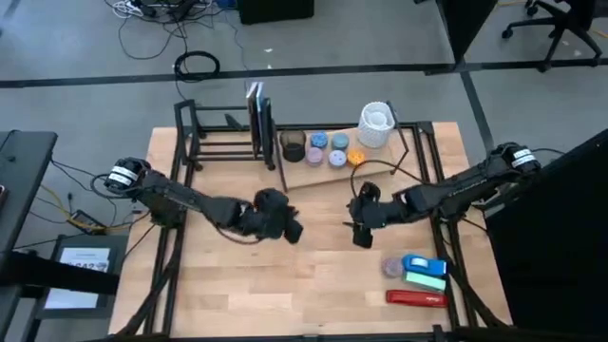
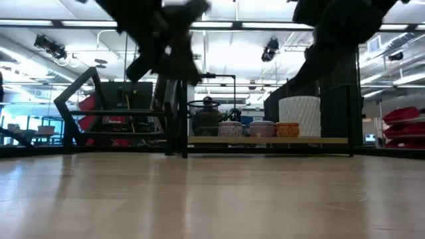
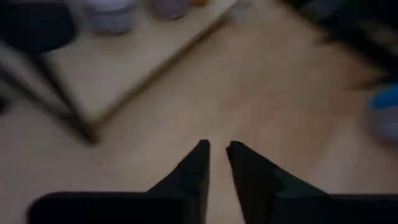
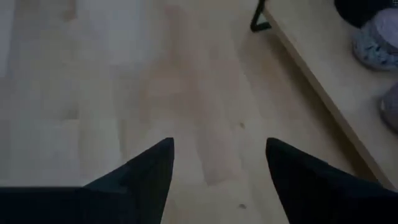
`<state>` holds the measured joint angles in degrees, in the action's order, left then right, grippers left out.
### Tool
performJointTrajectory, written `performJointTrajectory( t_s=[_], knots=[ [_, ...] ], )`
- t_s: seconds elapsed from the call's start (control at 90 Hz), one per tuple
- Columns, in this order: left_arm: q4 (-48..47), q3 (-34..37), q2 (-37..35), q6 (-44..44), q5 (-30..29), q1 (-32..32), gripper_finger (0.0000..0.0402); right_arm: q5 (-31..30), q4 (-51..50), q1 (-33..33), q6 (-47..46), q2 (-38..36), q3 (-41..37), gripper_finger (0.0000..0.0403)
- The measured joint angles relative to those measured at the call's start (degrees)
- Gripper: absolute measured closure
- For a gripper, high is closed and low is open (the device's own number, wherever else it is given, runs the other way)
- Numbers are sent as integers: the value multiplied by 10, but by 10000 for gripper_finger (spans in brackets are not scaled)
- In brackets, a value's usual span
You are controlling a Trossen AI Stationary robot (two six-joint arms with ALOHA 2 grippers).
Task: Stock shelves
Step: Adjust the shelf on the table
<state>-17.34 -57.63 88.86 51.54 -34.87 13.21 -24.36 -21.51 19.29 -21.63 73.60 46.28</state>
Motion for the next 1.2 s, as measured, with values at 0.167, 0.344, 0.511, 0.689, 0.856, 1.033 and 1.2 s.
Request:
performJointTrajectory(
  t_s=[0.167, 0.344, 0.511, 0.689, 0.856, 1.033, 1.2],
  knots=[
    [-41, 0, 0, -25, 0, -54, 397, -7, -2, 28, -14, 0, 0, 178],
    [-53, 0, 0, -52, -4, -110, 401, -20, -2, 46, -27, 0, 0, 178],
    [-56, 0, 0, -73, -16, -144, 402, -22, -13, 58, -36, 0, 0, 178],
    [-56, 0, 0, -93, -35, -175, 402, -70, -69, 58, -85, 0, 0, 178],
    [-58, 4, 1, -103, -50, -202, 402, -75, -92, 49, -111, 0, 0, 179],
    [-44, 17, 2, -109, -49, -214, 401, -92, -91, 38, -124, 0, -14, 179],
    [-26, 20, 3, -128, -54, -211, 401, -94, -61, 33, -155, 0, -51, 180]
  ],
)
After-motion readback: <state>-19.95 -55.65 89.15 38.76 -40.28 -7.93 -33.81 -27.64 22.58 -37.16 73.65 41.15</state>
